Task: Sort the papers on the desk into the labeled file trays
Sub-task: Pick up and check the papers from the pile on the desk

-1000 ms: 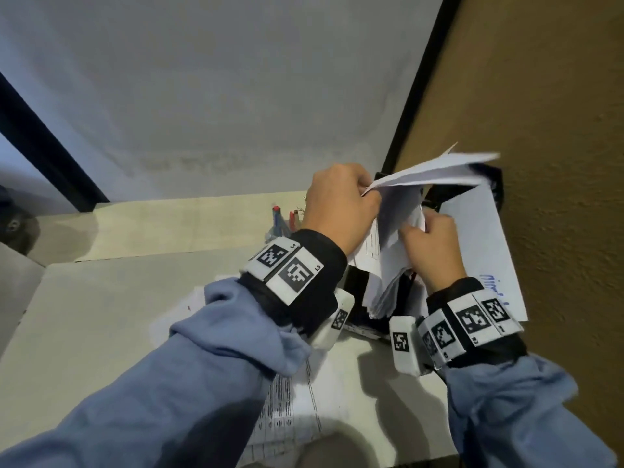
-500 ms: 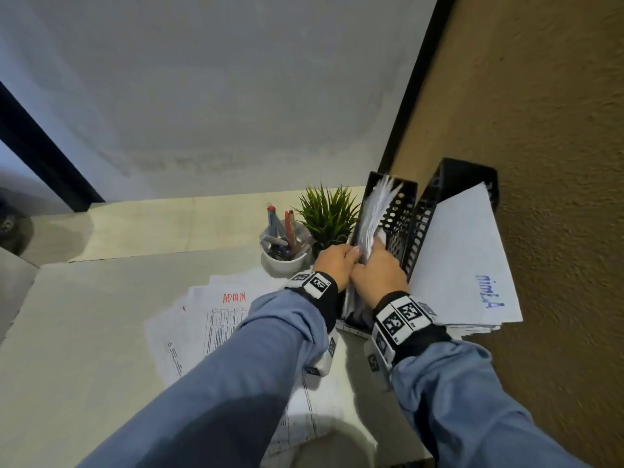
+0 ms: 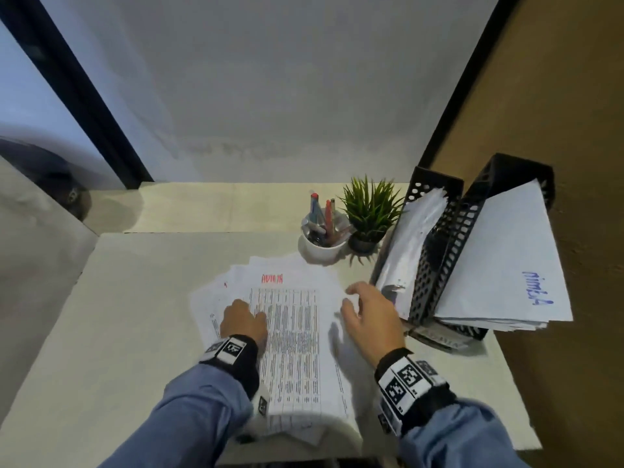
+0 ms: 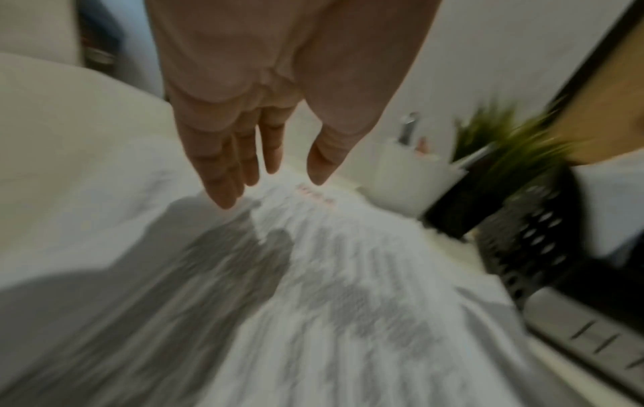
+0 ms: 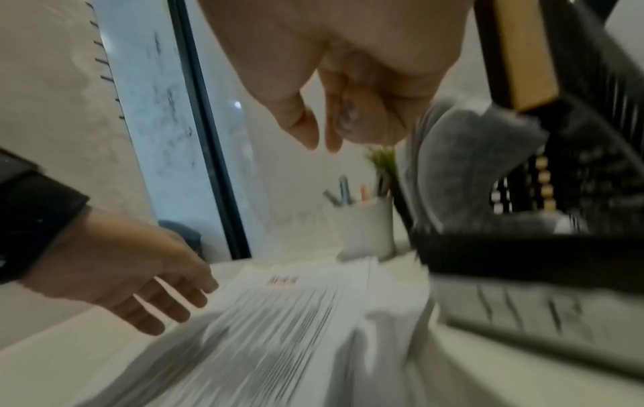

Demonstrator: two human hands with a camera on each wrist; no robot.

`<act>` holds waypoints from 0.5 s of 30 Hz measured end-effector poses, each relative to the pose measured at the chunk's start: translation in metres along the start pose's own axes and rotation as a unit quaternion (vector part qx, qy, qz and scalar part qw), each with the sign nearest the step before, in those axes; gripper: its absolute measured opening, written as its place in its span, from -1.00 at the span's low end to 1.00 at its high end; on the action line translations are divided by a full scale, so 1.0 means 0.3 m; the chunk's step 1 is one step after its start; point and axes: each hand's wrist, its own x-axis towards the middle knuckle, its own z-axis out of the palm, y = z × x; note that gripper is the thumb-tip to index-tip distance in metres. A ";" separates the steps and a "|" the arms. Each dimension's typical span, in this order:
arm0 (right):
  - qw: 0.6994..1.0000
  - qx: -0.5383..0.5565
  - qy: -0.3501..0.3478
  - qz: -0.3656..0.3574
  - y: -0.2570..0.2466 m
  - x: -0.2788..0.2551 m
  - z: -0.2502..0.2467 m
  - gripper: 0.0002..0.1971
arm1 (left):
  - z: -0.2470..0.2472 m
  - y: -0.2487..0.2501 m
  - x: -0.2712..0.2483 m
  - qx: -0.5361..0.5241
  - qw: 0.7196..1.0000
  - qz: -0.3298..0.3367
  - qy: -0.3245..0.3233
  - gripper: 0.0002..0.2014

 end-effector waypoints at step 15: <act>0.946 0.163 -0.131 0.249 0.081 -0.099 0.306 -0.86 | -0.017 -0.243 -0.102 -0.111 0.991 0.009 0.072 -0.75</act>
